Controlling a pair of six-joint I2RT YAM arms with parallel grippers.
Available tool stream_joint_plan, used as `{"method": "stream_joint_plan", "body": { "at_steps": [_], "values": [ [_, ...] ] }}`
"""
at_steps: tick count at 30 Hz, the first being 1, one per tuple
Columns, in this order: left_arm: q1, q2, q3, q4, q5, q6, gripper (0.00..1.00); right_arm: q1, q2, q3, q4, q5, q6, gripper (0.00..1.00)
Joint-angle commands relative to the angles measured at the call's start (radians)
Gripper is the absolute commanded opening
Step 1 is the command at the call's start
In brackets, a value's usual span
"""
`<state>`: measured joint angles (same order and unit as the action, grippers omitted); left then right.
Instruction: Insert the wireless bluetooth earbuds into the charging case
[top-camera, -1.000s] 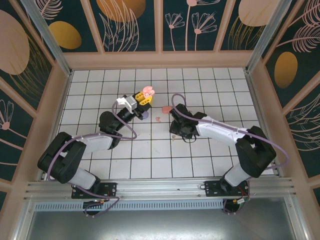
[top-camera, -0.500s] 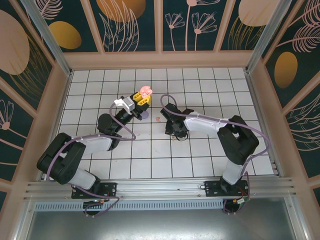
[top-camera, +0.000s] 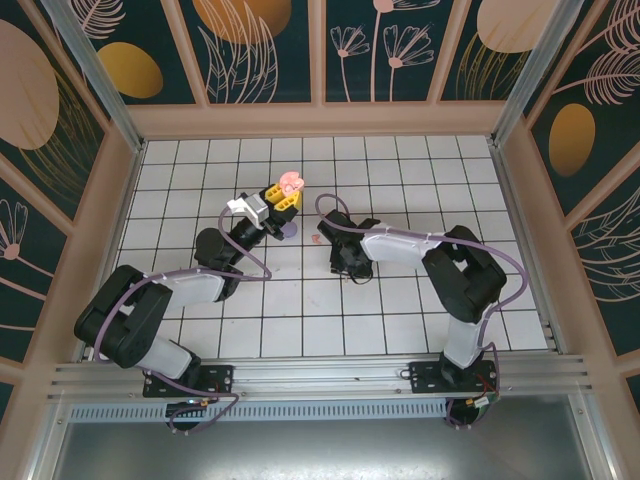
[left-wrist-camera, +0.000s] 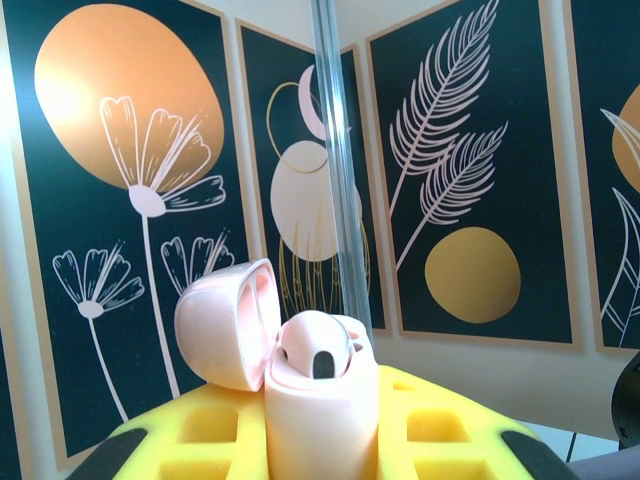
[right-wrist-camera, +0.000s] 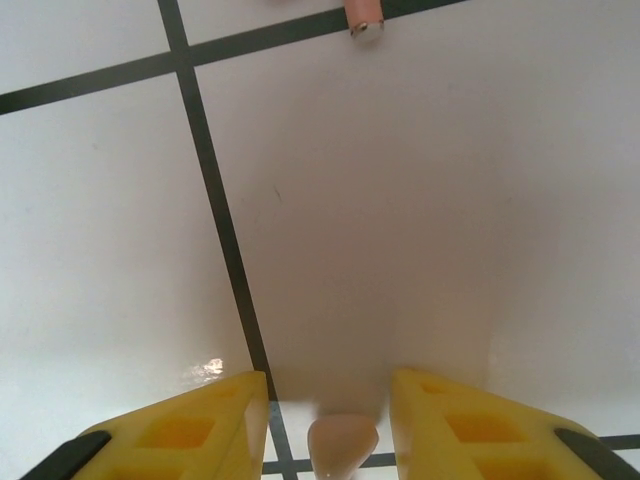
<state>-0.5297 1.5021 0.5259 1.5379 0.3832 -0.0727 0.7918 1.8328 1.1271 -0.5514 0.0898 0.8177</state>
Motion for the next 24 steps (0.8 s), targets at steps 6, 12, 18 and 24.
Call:
{"method": "stream_joint_plan", "body": {
  "at_steps": [6, 12, 18, 24],
  "values": [
    [-0.003, 0.014, -0.008, 0.065, -0.006, -0.003, 0.00, 0.021, 0.033, 0.020, -0.036, 0.013, -0.006, 0.36],
    [-0.003, 0.015, -0.008, 0.065, -0.003, -0.007, 0.00, 0.029, 0.017, 0.001, -0.043, 0.015, -0.006, 0.35],
    [-0.003, 0.019, -0.004, 0.065, 0.002, -0.010, 0.00, 0.030, 0.006, -0.015, -0.045, 0.018, -0.009, 0.34],
    [-0.003, 0.022, 0.005, 0.060, 0.006, -0.016, 0.00, 0.034, 0.000, -0.024, -0.041, 0.014, -0.008, 0.33]
  ]
}}
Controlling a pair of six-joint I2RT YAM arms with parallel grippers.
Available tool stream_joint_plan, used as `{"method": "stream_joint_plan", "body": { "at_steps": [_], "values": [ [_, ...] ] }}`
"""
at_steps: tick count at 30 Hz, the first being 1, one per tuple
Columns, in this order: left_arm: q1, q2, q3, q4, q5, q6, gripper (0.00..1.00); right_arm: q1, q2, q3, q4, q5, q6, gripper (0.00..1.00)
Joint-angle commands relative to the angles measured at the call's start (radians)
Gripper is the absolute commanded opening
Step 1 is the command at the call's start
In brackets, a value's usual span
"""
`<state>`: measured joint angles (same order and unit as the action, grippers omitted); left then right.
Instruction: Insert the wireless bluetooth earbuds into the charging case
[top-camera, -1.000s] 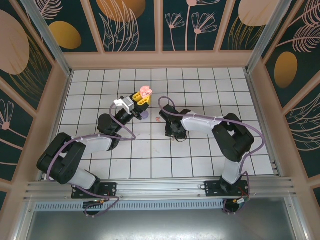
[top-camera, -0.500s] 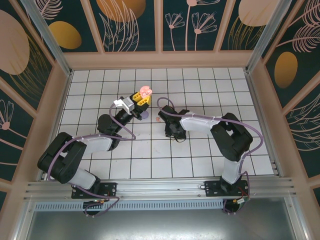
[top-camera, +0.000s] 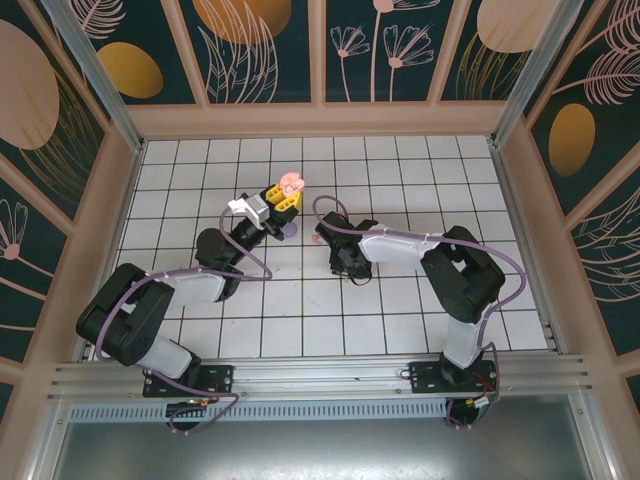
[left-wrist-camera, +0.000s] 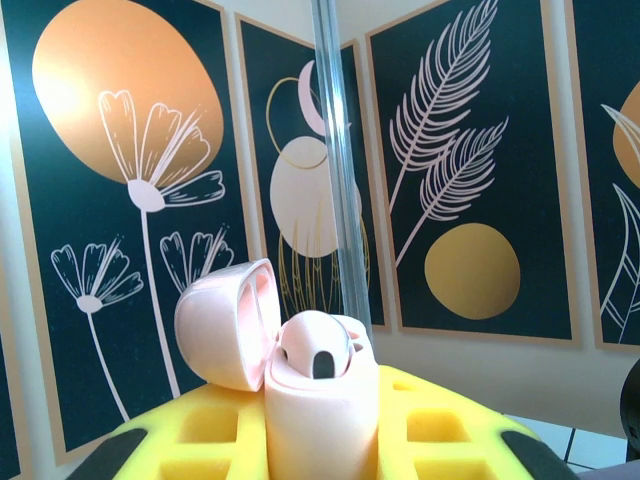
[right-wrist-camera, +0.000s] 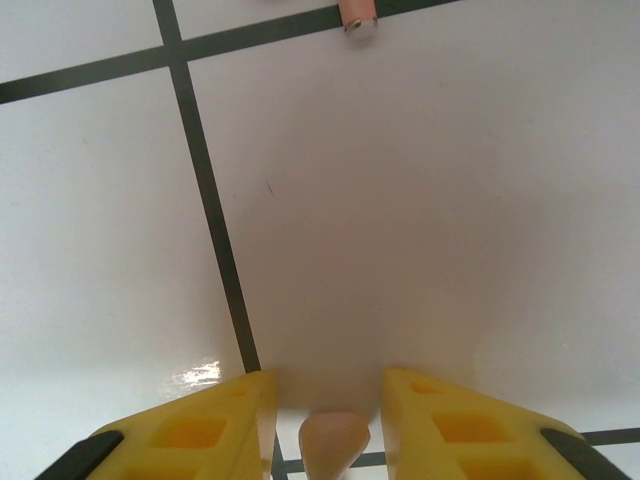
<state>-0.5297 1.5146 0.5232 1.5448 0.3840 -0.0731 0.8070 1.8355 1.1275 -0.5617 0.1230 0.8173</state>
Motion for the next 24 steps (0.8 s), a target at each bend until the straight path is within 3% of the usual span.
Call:
{"method": "stream_joint_plan", "body": {
  "at_steps": [1, 17, 24],
  "values": [
    [-0.003, 0.009, 0.007, 0.054, 0.006, -0.017, 0.00, 0.018, -0.004, -0.026, -0.032, -0.019, -0.007, 0.33],
    [-0.003, 0.010, 0.019, 0.051, 0.014, -0.033, 0.00, 0.023, -0.010, -0.047, -0.012, -0.023, -0.003, 0.28],
    [-0.003, 0.009, 0.025, 0.046, 0.015, -0.040, 0.00, 0.024, -0.032, -0.054, -0.004, -0.016, -0.003, 0.18]
  ]
}}
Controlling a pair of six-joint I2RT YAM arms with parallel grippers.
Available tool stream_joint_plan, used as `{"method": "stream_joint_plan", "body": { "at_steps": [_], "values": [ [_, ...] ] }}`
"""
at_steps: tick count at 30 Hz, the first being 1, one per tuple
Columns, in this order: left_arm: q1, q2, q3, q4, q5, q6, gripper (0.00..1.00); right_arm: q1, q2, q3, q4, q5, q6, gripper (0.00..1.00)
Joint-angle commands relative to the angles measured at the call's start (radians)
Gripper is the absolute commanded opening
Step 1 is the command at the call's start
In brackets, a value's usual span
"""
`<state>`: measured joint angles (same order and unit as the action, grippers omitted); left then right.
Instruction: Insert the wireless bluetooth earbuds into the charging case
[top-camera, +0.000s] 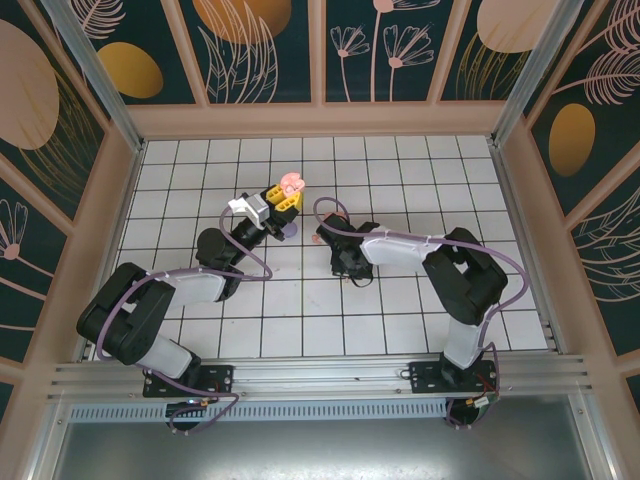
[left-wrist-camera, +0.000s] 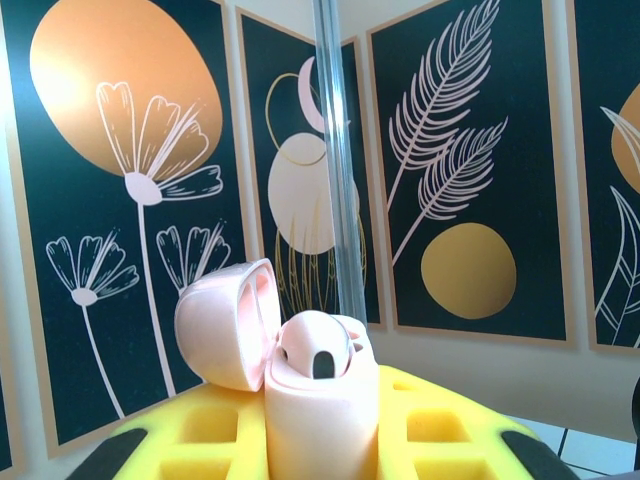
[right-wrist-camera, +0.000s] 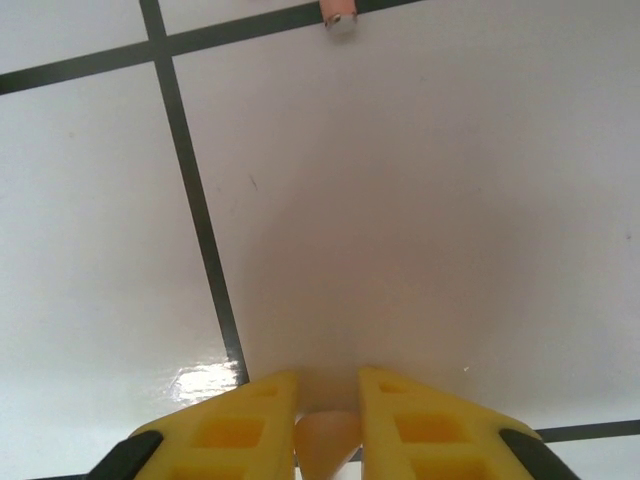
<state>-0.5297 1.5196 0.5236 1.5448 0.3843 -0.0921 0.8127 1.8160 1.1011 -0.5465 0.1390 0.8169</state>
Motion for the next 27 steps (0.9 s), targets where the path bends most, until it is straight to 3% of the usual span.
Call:
{"method": "stream_joint_plan", "body": {
  "at_steps": [1, 17, 27],
  "values": [
    [-0.002, 0.004, 0.026, 0.043, 0.016, -0.023, 0.00, 0.018, -0.017, -0.028, -0.017, -0.029, -0.001, 0.18],
    [-0.003, -0.009, 0.054, -0.002, 0.044, -0.025, 0.00, -0.013, -0.248, 0.036, -0.068, 0.087, -0.021, 0.16],
    [-0.003, -0.016, 0.080, -0.057, 0.111, 0.010, 0.00, -0.051, -0.413, 0.203, -0.073, 0.180, -0.140, 0.16]
  ]
}}
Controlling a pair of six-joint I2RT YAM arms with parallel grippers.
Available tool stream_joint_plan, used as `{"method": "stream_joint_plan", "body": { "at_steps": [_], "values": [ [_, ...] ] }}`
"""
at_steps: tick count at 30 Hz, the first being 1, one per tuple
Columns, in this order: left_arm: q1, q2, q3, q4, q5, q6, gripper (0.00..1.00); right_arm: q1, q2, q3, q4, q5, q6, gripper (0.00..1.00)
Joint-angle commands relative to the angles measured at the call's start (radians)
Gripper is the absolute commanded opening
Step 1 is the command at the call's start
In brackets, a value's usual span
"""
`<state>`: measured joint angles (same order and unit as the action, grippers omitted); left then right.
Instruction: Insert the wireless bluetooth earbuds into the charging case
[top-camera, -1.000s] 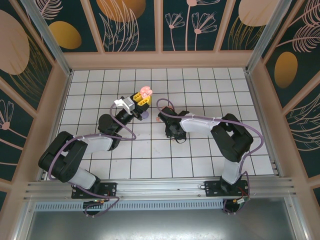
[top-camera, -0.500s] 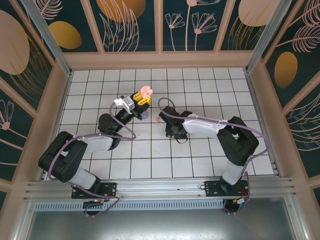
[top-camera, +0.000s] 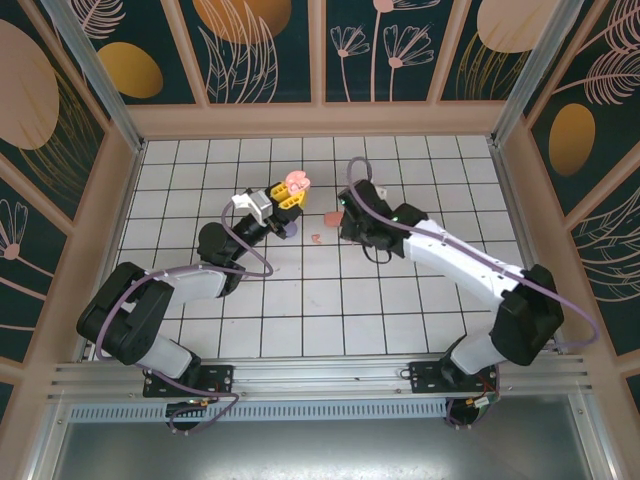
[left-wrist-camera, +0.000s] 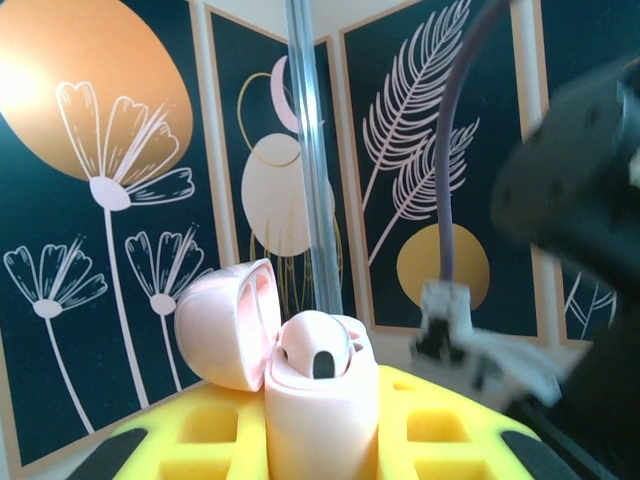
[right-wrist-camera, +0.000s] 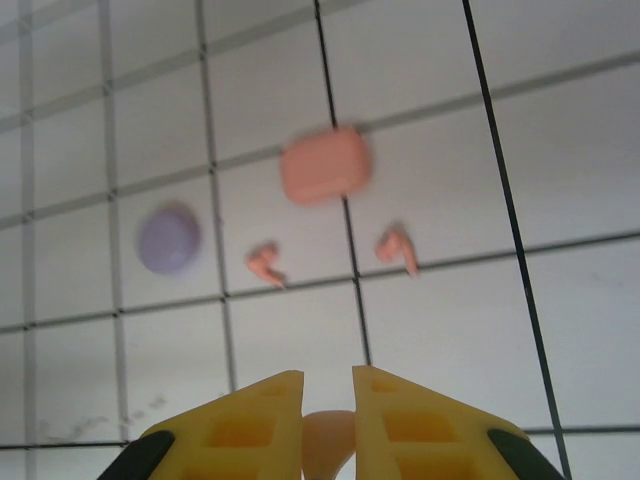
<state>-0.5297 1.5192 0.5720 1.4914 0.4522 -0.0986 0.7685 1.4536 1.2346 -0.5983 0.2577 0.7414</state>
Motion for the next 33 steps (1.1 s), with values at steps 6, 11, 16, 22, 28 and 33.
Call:
{"method": "stream_joint_plan", "body": {
  "at_steps": [6, 11, 16, 22, 28, 33],
  "values": [
    [-0.003, -0.013, 0.050, -0.051, 0.100, 0.036, 0.00, -0.009, -0.088, 0.221, -0.003, 0.105, -0.170, 0.16],
    [-0.003, 0.001, 0.067, -0.072, 0.141, 0.032, 0.00, -0.003, -0.107, 0.296, 0.056, 0.102, -0.241, 0.17],
    [-0.003, 0.019, 0.097, -0.096, 0.167, 0.016, 0.00, 0.014, -0.107, 0.319, 0.122, 0.086, -0.285, 0.17],
    [-0.004, 0.043, 0.128, -0.106, 0.177, -0.004, 0.00, 0.054, -0.092, 0.316, 0.193, 0.073, -0.306, 0.17],
    [-0.004, 0.056, 0.146, -0.114, 0.182, -0.009, 0.00, 0.096, -0.066, 0.319, 0.231, 0.075, -0.316, 0.17],
    [-0.004, 0.060, 0.152, -0.114, 0.186, -0.012, 0.00, 0.122, -0.044, 0.315, 0.245, 0.080, -0.319, 0.17]
  ]
}}
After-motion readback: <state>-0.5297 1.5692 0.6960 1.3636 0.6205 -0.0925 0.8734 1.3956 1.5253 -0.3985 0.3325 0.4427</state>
